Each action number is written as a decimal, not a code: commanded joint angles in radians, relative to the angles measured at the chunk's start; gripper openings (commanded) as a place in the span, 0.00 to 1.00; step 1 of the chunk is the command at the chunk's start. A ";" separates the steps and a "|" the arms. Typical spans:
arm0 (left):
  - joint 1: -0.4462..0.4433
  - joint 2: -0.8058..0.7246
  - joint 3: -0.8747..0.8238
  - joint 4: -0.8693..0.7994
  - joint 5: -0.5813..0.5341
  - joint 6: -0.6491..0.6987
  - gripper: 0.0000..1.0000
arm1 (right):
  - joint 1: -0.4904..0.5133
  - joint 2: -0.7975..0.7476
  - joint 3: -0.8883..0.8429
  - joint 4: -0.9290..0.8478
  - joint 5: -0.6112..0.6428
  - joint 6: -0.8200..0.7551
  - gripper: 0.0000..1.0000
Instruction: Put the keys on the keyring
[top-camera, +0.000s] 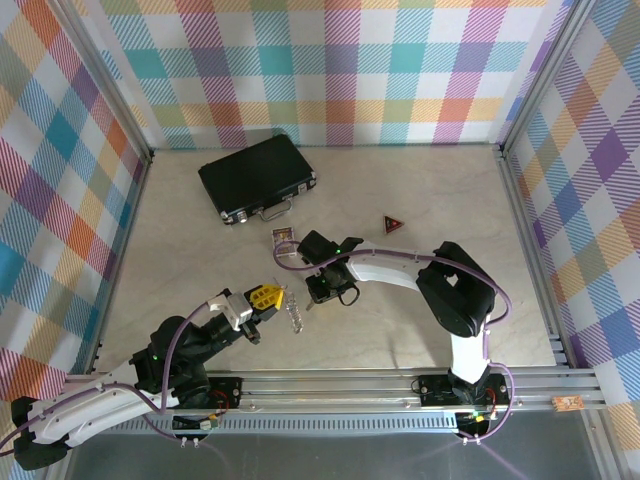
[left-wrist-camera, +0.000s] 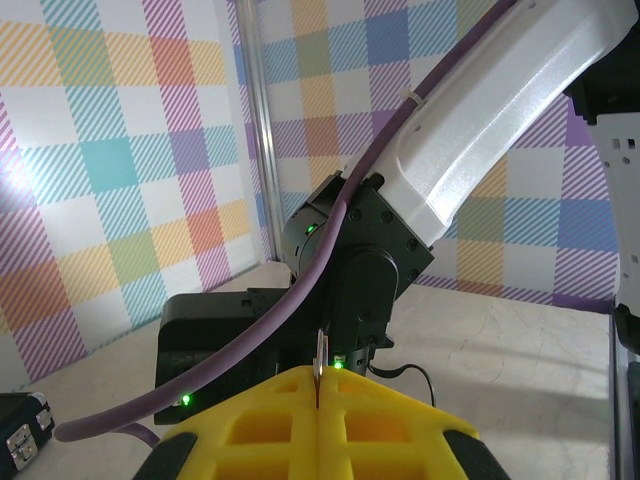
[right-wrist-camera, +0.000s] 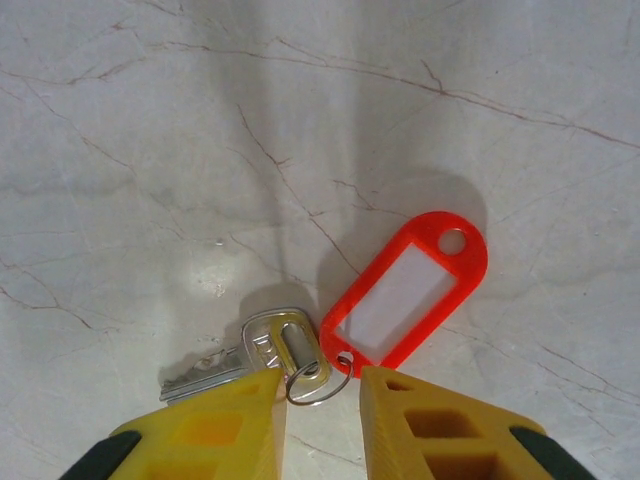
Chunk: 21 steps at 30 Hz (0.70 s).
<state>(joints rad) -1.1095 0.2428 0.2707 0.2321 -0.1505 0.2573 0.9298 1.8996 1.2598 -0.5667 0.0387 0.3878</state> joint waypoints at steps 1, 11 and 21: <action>-0.003 -0.002 -0.005 0.046 0.000 -0.007 0.00 | 0.007 0.018 0.035 -0.024 0.009 -0.005 0.25; -0.004 0.019 -0.008 0.063 0.002 -0.009 0.00 | 0.008 0.023 0.040 -0.026 0.009 -0.009 0.26; -0.004 0.032 -0.013 0.078 0.011 -0.014 0.00 | 0.019 0.051 0.070 -0.014 0.013 0.011 0.35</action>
<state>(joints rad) -1.1091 0.2825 0.2687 0.2394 -0.1478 0.2535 0.9367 1.9327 1.3052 -0.5659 0.0452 0.3851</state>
